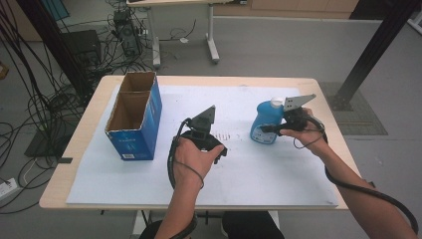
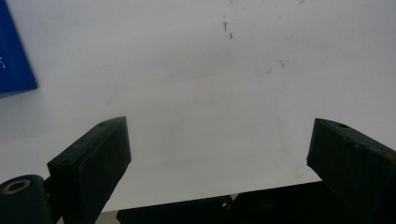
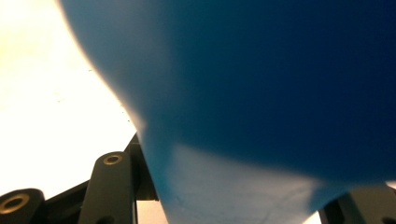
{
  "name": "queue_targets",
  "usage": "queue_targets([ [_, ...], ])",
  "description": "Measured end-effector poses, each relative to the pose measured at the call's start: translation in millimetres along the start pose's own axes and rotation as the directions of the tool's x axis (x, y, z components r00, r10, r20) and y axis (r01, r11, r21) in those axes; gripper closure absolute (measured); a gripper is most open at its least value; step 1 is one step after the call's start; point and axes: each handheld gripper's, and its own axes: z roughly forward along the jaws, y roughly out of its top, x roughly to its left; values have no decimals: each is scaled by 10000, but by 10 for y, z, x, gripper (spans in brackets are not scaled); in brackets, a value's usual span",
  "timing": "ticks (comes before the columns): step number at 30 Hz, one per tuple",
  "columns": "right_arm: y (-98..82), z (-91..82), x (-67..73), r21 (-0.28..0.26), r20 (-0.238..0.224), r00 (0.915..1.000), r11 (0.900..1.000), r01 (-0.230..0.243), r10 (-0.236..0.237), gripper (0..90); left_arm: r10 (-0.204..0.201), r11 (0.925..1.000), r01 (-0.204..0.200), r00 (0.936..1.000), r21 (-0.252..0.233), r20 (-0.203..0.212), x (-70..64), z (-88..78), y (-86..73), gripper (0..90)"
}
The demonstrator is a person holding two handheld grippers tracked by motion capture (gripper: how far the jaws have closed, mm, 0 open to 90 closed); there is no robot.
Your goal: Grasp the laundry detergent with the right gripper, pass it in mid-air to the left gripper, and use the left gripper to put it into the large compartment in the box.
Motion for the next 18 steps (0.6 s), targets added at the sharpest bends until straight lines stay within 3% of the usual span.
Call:
queue_targets([
  [18, 0, 0, -1, -3, 3, 10000, 10000, -32, 32, 430, -9, 10000, 9, 10000, 2, -63, 12, -13, -6, 66],
])
